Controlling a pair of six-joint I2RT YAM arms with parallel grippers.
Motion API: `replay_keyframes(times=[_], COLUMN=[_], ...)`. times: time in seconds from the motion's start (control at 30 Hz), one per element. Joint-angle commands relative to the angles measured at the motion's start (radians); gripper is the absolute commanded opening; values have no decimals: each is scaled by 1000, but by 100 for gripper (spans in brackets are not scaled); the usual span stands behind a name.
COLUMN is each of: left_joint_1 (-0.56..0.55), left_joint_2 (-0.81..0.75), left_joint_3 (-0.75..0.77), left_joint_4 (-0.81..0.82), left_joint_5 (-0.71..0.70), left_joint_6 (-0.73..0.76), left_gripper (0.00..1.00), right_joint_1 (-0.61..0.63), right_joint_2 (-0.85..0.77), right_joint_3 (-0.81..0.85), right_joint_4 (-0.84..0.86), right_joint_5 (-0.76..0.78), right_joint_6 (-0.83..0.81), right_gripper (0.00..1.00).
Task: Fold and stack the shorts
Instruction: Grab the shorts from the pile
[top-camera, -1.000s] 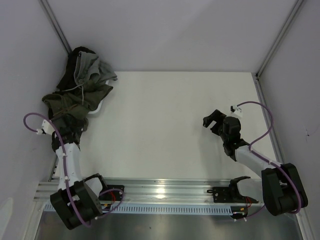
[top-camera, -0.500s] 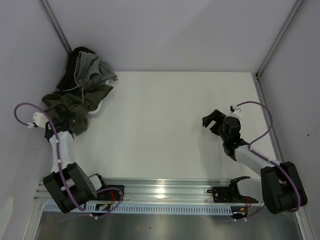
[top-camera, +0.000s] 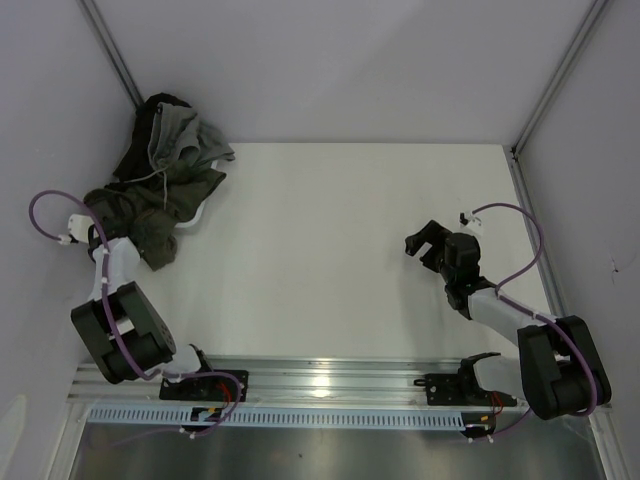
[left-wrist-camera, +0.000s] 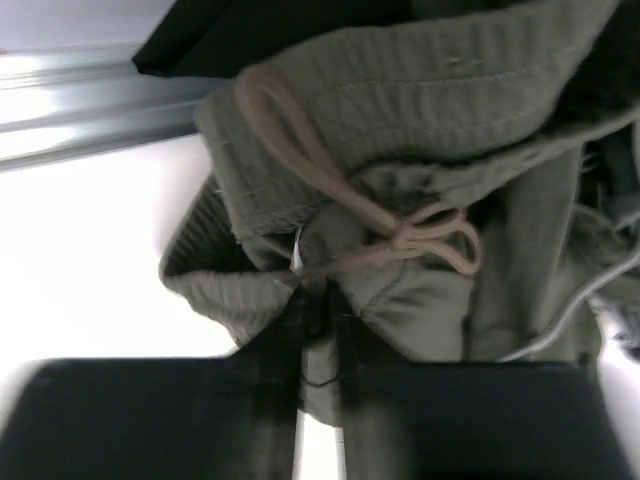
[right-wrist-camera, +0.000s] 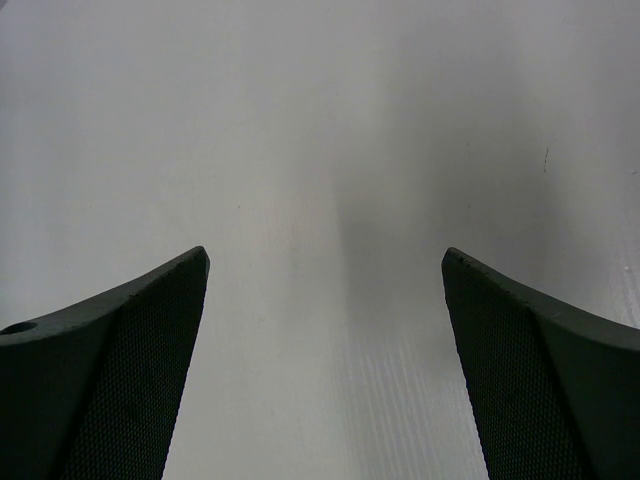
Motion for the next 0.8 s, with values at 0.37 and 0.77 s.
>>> replay_keyframes(times=[0.37, 0.77], left_joint_1=[-123, -267], left_joint_2=[-236, -146], left_joint_3=[144, 630], left_joint_4=[-17, 308], left_joint_5=[-131, 65], left_joint_6=[15, 212], left_gripper=[0, 0], right_joint_1=[-12, -18], right_joint_2=[-5, -2], right_joint_3=[12, 15], right_joint_4=[37, 47], right_joint_5=[-14, -46], right_joint_6=[11, 9], right_gripper=[100, 99])
